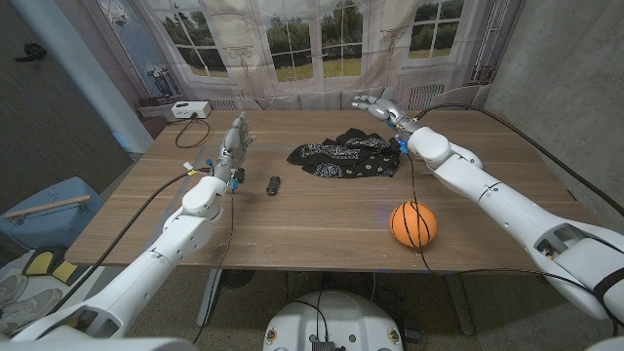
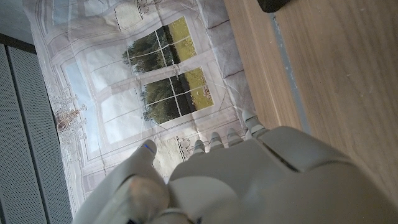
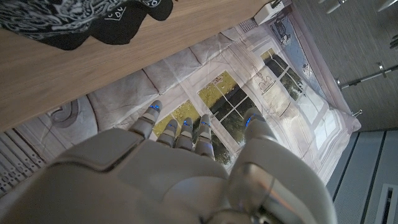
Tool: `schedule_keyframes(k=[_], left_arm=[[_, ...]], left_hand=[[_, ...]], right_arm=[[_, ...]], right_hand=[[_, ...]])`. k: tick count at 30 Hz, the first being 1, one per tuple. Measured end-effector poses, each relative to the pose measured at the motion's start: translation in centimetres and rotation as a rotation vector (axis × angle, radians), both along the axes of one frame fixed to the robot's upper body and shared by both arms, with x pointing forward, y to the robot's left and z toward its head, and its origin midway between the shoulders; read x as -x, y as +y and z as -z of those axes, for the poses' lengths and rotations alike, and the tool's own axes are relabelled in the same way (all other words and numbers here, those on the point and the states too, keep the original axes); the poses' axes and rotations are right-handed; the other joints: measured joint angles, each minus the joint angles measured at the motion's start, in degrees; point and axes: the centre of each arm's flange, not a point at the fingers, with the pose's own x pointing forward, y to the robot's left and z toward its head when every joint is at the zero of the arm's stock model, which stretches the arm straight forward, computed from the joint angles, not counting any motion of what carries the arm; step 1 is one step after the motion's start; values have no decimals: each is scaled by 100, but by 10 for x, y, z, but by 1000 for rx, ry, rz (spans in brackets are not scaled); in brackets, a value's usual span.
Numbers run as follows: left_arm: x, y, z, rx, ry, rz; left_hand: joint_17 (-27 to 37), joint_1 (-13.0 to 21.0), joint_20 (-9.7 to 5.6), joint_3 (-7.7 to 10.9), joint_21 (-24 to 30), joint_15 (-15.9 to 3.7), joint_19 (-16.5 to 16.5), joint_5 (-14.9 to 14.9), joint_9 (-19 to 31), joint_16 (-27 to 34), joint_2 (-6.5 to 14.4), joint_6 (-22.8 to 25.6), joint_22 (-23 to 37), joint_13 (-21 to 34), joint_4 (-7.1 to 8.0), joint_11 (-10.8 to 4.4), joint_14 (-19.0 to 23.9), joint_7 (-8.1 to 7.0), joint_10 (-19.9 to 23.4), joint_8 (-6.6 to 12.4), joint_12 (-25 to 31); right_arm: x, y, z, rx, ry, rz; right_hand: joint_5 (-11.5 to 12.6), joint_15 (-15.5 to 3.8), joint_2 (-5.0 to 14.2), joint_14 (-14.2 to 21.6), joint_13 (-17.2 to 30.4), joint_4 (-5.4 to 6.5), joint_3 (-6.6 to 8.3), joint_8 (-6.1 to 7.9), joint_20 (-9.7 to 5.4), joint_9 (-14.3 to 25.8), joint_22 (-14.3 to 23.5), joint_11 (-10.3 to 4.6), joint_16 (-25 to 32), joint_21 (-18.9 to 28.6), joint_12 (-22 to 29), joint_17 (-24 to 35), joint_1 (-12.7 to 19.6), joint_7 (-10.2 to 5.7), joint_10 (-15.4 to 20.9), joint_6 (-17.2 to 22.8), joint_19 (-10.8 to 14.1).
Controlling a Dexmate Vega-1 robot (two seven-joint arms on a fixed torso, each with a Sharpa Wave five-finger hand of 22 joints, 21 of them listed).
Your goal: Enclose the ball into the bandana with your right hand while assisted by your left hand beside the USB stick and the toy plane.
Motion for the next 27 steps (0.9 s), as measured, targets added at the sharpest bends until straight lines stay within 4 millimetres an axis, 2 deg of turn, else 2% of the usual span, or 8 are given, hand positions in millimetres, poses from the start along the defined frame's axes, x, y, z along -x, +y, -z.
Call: schedule_keyframes(k=[7, 13, 14, 19, 20, 27], left_arm=[[0, 3, 1, 7, -3, 1], [1, 3, 0, 7, -9, 7], [-1, 4, 3, 12, -1, 3], [-1, 4, 3, 13, -4, 6], [-2, 5, 4, 17, -1, 4], [-2, 5, 4, 17, -5, 6]], left_hand=[[0, 0, 0, 0, -29, 0, 0, 0, 1, 0, 0, 0, 0, 0, 0, 0, 0, 0, 0, 0, 0], [0, 0, 0, 0, -29, 0, 0, 0, 1, 0, 0, 0, 0, 0, 0, 0, 0, 0, 0, 0, 0], [0, 0, 0, 0, -29, 0, 0, 0, 1, 0, 0, 0, 0, -1, 0, 0, 0, 0, 0, 0, 0], [0, 0, 0, 0, -68, 0, 0, 0, 1, 0, 0, 0, 0, 0, 0, 0, 0, 0, 0, 0, 0], [0, 0, 0, 0, -68, 0, 0, 0, 1, 0, 0, 0, 0, -1, 0, 0, 0, 0, 0, 0, 0], [-1, 0, 0, 0, -73, 0, 0, 0, 1, 0, 0, 0, -1, -1, 0, 0, 0, 0, 0, 0, 0]], right_arm=[[-2, 12, -7, 122, -21, 76], [6, 34, -19, 168, -53, 45], [-4, 25, -12, 270, -35, 161], [0, 41, -19, 306, -56, 141], [-6, 35, -16, 391, -46, 223], [-5, 52, -21, 429, -63, 208]], right_hand=[[0, 20, 17, 21, 0, -40, 40, 0, -20, 0, 0, 9, 0, 0, 0, 0, 120, 1, 52, 123, 40], [0, 20, 37, 20, -1, -55, 56, 0, 1, -1, 0, -10, 0, 0, 0, -1, 218, -20, 71, 144, 62], [0, 20, 38, 20, -1, -55, 56, 0, 1, -1, 0, -10, 0, 0, 0, -1, 218, -20, 71, 144, 61], [0, 8, 21, 33, -1, -55, 56, 0, 1, -1, 0, -10, 0, 0, 0, -1, 264, -51, 71, 175, 61], [0, 0, 15, 41, -1, -55, 56, 0, 1, -1, 0, -10, 0, 0, 0, -1, 271, -51, 71, 175, 61], [0, -42, 23, 39, -1, -31, 79, 0, 0, -1, -1, -42, 0, 0, 0, -1, 338, -91, 102, 215, 61]])
